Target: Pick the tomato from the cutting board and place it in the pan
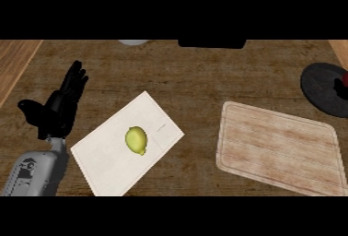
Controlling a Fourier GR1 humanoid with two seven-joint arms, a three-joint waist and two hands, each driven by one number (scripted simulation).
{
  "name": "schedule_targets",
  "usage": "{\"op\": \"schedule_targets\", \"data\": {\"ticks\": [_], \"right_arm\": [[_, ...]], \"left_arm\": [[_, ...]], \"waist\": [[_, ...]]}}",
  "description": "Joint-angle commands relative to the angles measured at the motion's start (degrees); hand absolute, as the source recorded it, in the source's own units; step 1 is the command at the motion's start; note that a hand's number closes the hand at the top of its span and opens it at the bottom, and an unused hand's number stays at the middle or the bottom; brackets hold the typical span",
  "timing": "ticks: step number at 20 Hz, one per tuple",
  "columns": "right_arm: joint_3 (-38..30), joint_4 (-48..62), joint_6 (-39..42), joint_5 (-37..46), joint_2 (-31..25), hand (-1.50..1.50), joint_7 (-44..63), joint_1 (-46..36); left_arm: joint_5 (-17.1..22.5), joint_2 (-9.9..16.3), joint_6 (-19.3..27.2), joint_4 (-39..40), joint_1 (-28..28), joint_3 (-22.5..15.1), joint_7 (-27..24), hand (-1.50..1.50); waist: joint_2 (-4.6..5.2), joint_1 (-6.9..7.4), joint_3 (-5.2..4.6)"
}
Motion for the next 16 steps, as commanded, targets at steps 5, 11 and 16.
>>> {"op": "schedule_targets", "data": {"ticks": [5, 11, 16], "right_arm": [[-4.34, 17.86, -8.23, 0.62, -2.94, 1.5, -8.53, -4.5], [-6.82, 24.26, -1.97, -2.09, -4.2, 1.5, -9.34, -8.03], [-7.69, 29.47, 11.67, -4.23, -4.49, -1.5, -11.18, -7.57]], "left_arm": [[1.02, 0.86, -2.17, -0.6, 1.18, 0.46, -1.44, 0.0], [0.76, -0.41, -1.33, -0.53, -1.84, -0.39, 0.59, 0.0], [-0.19, -0.47, -1.05, 1.19, -1.92, -0.51, -0.97, 0.0]], "waist": [[0.83, 2.42, 0.24], [1.28, 3.34, 0.4], [1.74, 2.75, 0.51]]}}
